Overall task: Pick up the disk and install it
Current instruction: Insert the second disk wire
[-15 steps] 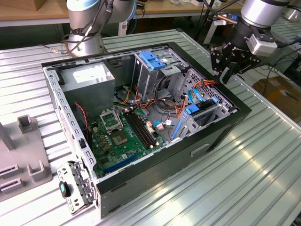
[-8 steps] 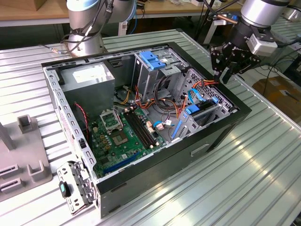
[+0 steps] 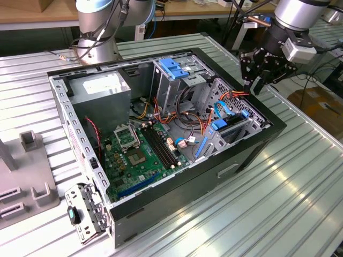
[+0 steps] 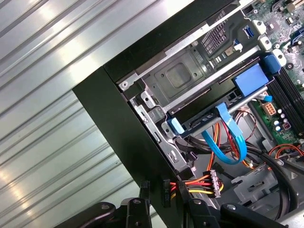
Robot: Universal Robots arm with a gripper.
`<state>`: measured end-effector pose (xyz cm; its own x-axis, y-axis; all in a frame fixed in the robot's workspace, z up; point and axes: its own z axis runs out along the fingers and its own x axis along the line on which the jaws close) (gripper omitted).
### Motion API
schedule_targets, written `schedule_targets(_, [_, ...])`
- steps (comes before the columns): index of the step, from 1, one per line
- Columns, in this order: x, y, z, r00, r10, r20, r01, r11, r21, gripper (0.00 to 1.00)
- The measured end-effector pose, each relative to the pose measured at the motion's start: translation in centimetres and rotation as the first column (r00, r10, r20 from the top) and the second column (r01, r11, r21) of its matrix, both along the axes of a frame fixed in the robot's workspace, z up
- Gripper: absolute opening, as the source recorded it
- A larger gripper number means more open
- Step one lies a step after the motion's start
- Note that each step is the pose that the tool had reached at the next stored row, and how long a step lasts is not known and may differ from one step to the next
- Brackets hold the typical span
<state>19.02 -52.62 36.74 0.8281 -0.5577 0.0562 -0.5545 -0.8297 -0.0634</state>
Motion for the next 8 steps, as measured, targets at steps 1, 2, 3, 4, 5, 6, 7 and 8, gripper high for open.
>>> schedule_targets(1, [0.00, 0.00, 0.00, 1.0000, 0.000, 0.0000, 0.000, 1.0000, 0.0000, 0.35])
schedule_targets(2, [0.00, 0.00, 0.00, 1.0000, 0.000, 0.0000, 0.000, 1.0000, 0.0000, 0.35])
schedule_targets(3, [0.00, 0.00, 0.00, 1.0000, 0.000, 0.0000, 0.000, 1.0000, 0.0000, 0.35])
schedule_targets(4, [0.00, 0.00, 0.00, 1.0000, 0.000, 0.0000, 0.000, 1.0000, 0.0000, 0.35])
schedule_targets(5, [0.00, 0.00, 0.00, 1.0000, 0.000, 0.0000, 0.000, 1.0000, 0.0000, 0.34])
schedule_targets(6, [0.00, 0.00, 0.00, 1.0000, 0.000, 0.0000, 0.000, 1.0000, 0.0000, 0.34])
schedule_targets(7, [-0.01, 0.00, 0.00, 1.0000, 0.000, 0.0000, 0.000, 1.0000, 0.0000, 0.27])
schedule_targets(8, [-0.01, 0.00, 0.00, 1.0000, 0.000, 0.0000, 0.000, 1.0000, 0.0000, 0.27])
